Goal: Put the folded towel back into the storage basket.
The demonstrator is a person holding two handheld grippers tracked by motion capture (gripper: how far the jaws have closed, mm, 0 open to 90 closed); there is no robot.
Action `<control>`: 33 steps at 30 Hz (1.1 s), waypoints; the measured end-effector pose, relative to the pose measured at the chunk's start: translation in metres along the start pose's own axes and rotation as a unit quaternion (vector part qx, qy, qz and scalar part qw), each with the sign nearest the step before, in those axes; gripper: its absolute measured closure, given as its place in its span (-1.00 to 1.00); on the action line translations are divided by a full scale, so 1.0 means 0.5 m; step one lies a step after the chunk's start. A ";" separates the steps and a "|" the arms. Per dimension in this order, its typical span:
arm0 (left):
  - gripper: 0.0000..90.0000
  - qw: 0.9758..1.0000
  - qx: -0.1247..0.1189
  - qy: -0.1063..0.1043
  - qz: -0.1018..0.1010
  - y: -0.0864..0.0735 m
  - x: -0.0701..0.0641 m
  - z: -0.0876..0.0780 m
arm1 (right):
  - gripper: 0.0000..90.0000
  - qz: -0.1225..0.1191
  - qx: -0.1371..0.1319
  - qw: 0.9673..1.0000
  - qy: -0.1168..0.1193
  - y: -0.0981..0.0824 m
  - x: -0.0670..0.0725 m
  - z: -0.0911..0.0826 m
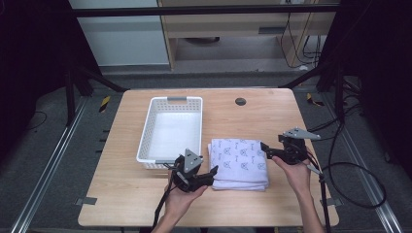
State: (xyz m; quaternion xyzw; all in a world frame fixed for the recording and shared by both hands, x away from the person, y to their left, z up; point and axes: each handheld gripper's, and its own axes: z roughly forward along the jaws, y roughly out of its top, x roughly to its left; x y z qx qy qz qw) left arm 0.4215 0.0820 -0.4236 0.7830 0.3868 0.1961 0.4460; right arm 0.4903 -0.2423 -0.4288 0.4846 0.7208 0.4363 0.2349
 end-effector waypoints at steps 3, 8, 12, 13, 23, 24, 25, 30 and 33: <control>-0.18 1.000 0.009 -0.001 0.002 -0.006 -0.011 0.013 | -0.52 -0.001 0.005 1.000 -0.001 -0.004 -0.002 0.008; -0.18 1.000 0.025 0.011 0.003 -0.021 -0.023 0.037 | -0.52 0.001 0.013 1.000 0.000 -0.010 -0.001 0.019; -0.14 0.999 0.031 0.020 -0.003 -0.039 -0.026 0.053 | -0.48 -0.001 0.021 1.000 -0.004 -0.017 -0.002 0.030; -0.14 0.999 0.031 0.020 -0.003 -0.039 -0.026 0.053 | -0.48 -0.001 0.021 1.000 -0.004 -0.017 -0.002 0.030; -0.09 0.998 0.049 0.024 -0.035 -0.069 -0.018 0.083 | -0.39 0.003 0.043 0.999 -0.005 -0.037 -0.005 0.059; -0.09 0.998 0.049 0.024 -0.038 -0.071 -0.016 0.086 | -0.38 0.000 0.042 0.999 -0.006 -0.039 -0.007 0.064; -0.09 0.998 0.049 0.024 -0.038 -0.071 -0.016 0.086 | -0.37 0.000 0.044 0.999 -0.006 -0.041 -0.007 0.068; -0.13 0.997 0.057 0.031 -0.045 -0.081 -0.016 0.103 | -0.34 0.004 0.052 0.999 -0.007 -0.048 -0.006 0.084; -0.16 0.996 0.066 0.034 -0.049 -0.088 -0.015 0.117 | -0.32 0.009 0.063 0.998 -0.008 -0.055 -0.005 0.099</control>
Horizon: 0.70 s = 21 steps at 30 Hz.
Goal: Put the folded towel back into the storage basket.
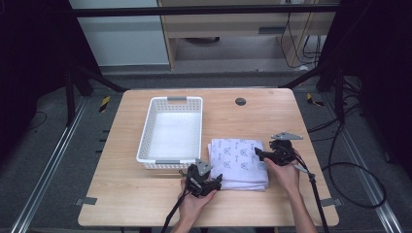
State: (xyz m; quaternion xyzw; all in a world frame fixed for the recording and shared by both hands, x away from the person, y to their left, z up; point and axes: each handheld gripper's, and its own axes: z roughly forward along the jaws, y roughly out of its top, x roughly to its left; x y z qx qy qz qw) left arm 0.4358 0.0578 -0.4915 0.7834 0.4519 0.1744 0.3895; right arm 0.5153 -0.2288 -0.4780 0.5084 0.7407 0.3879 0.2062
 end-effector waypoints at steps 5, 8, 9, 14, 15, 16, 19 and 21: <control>-0.24 1.000 0.004 0.003 -0.004 -0.002 0.003 0.010 | -0.26 0.004 0.012 1.000 0.002 -0.007 -0.001 0.018; -0.31 1.000 0.011 0.002 -0.005 -0.003 0.005 0.017 | -0.22 0.001 0.019 1.000 0.000 -0.010 0.000 0.025; -0.31 1.000 0.014 0.001 -0.007 -0.006 0.005 0.021 | -0.21 0.002 0.022 1.000 0.001 -0.011 0.002 0.026; -0.31 1.000 0.017 0.000 -0.011 -0.007 0.005 0.024 | -0.16 0.000 0.030 1.000 -0.001 -0.015 0.004 0.035; -0.31 1.000 0.017 -0.002 -0.014 -0.007 0.007 0.026 | -0.14 0.005 0.033 0.999 0.001 -0.016 0.004 0.036; -0.31 1.000 0.018 -0.005 -0.019 -0.006 0.008 0.027 | -0.11 0.005 0.034 0.999 0.006 -0.016 0.003 0.037; -0.33 1.000 0.023 -0.008 -0.014 -0.004 0.009 0.028 | -0.09 0.013 0.039 0.999 0.009 -0.016 0.003 0.038; -0.33 1.000 0.026 -0.005 -0.014 -0.004 0.008 0.028 | -0.08 0.021 0.042 0.999 0.011 -0.017 0.002 0.041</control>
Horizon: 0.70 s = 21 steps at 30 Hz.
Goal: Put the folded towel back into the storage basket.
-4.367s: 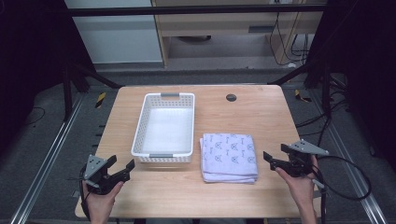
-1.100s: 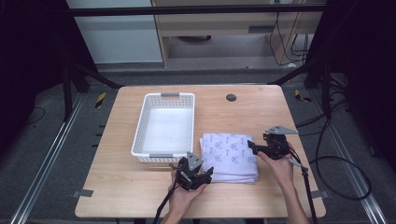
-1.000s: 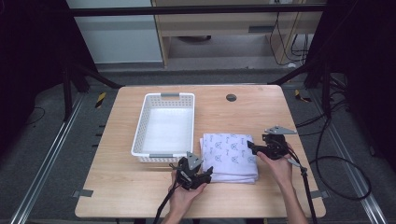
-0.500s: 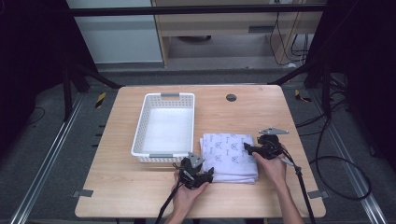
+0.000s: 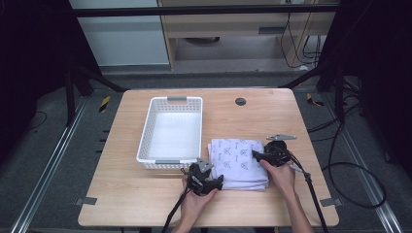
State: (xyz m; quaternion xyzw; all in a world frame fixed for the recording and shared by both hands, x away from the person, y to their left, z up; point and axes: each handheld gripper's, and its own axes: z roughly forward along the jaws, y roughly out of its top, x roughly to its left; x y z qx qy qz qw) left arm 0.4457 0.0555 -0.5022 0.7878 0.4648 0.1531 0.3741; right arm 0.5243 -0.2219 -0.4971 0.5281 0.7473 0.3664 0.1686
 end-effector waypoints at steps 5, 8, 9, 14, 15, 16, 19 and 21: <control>-0.31 1.000 -0.004 0.002 0.000 -0.002 -0.003 0.000 | 0.03 0.024 0.006 1.000 0.017 -0.001 -0.006 0.003; -0.22 1.000 -0.005 -0.002 -0.002 -0.002 -0.005 0.000 | 0.15 0.030 0.008 0.999 0.029 -0.001 -0.007 0.004; -0.19 1.000 -0.005 -0.004 -0.002 -0.001 -0.006 0.000 | 0.17 0.031 0.009 0.999 0.031 0.000 -0.006 0.004; 0.03 1.000 -0.004 -0.019 -0.002 0.000 -0.006 0.001 | 0.26 0.042 0.013 0.998 0.040 0.000 -0.007 0.003; 0.07 1.000 -0.006 -0.023 -0.004 0.000 -0.007 0.001 | 0.28 0.044 0.014 0.998 0.042 0.000 -0.007 0.003; 0.13 1.000 -0.007 -0.026 -0.005 0.000 -0.007 0.001 | 0.31 0.045 0.014 0.998 0.042 0.000 -0.007 0.004; 0.23 0.999 -0.008 -0.033 -0.011 0.000 -0.007 0.002 | 0.39 0.049 0.015 0.998 0.047 0.000 -0.007 0.004; 0.33 0.999 -0.007 -0.044 -0.018 0.001 -0.003 0.002 | 0.51 0.057 0.015 0.997 0.055 0.001 -0.006 0.003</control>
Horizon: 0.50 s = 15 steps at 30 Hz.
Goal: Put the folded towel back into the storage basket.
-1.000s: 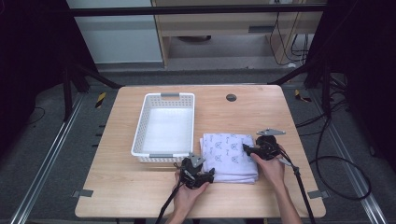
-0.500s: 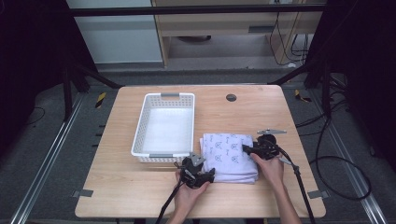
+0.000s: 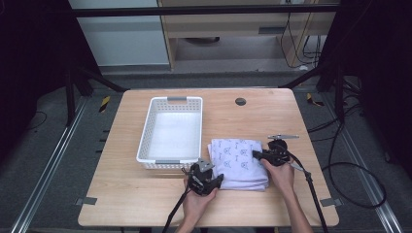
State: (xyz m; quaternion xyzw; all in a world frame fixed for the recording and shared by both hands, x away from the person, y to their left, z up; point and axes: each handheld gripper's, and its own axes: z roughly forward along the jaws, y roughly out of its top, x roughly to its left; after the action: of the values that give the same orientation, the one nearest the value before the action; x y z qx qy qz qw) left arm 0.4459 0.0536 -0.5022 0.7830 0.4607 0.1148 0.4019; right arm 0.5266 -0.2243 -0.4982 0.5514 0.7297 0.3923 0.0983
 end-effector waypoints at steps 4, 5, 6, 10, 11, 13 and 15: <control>0.45 1.000 -0.004 0.000 0.001 0.001 0.000 -0.001 | 0.59 0.008 -0.002 1.000 0.000 0.001 0.002 -0.002; 0.56 1.000 -0.006 0.003 0.004 0.004 -0.002 -0.002 | 0.63 0.011 -0.005 1.000 -0.002 0.002 0.004 -0.004; 0.59 1.000 -0.007 0.004 0.005 0.005 -0.003 -0.003 | 0.63 0.010 -0.005 1.000 -0.002 0.002 0.004 -0.006; 0.66 1.000 -0.011 0.006 0.015 0.009 -0.007 -0.008 | 0.64 0.005 -0.012 1.000 -0.003 0.006 0.009 -0.016; 0.66 1.000 -0.013 0.004 0.014 0.010 -0.006 -0.011 | 0.64 0.002 -0.015 1.000 -0.003 0.007 0.010 -0.020; 0.67 1.000 -0.017 -0.001 0.013 0.013 -0.005 -0.016 | 0.64 -0.005 -0.022 1.000 -0.001 0.011 0.014 -0.030; 0.68 1.000 -0.020 -0.004 0.016 0.017 -0.008 -0.024 | 0.64 -0.010 -0.030 1.000 0.003 0.014 0.019 -0.040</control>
State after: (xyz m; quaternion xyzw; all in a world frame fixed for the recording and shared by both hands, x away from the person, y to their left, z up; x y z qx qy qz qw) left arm 0.4426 0.0543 -0.4873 0.7825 0.4438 0.1271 0.4179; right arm 0.5165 -0.2250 -0.4772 0.5397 0.7234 0.4147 0.1159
